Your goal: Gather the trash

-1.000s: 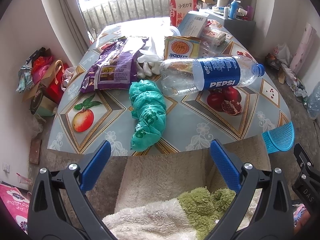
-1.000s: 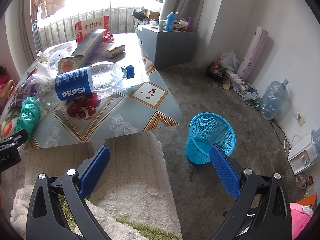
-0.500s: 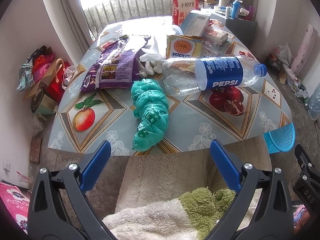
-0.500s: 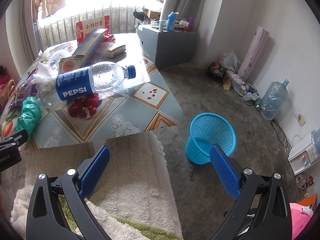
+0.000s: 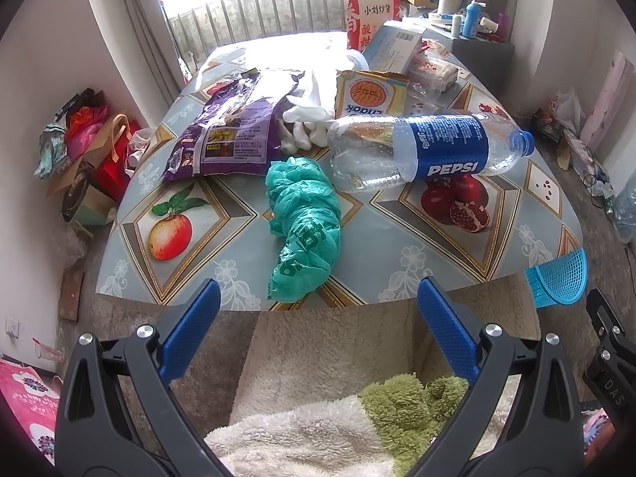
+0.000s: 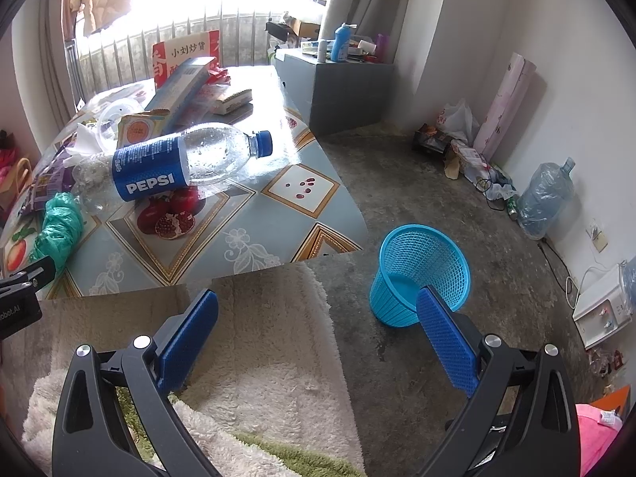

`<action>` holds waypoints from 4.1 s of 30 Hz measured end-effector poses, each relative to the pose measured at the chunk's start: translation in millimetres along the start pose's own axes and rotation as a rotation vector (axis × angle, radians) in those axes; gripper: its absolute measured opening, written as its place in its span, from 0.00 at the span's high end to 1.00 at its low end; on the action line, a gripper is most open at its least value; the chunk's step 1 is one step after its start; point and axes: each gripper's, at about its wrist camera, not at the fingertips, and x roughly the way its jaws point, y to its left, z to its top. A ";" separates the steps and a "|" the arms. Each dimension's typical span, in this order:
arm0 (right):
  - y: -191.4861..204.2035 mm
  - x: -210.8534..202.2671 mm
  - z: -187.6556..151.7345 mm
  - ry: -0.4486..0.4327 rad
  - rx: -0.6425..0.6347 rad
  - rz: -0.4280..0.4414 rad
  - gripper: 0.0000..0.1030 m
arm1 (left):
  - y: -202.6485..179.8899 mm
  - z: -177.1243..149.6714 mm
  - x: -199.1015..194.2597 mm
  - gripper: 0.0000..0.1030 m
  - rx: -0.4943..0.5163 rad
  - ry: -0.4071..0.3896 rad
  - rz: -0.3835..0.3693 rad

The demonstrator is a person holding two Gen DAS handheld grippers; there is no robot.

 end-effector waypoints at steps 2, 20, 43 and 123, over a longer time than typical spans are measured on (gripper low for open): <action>0.0 0.1 0.1 -0.001 0.000 -0.001 0.06 | 1.1 0.9 0.4 0.07 -0.002 0.001 0.000; 16.9 9.3 4.1 0.008 0.014 0.013 0.06 | 25.1 10.2 6.8 0.07 -0.043 -0.025 0.008; 48.5 50.9 75.1 0.140 0.366 0.566 0.06 | 84.6 40.8 35.5 0.07 -0.098 -0.195 -0.360; -260.5 187.2 -21.8 0.192 1.179 0.490 0.42 | -360.4 126.5 52.5 0.60 0.625 0.118 -0.798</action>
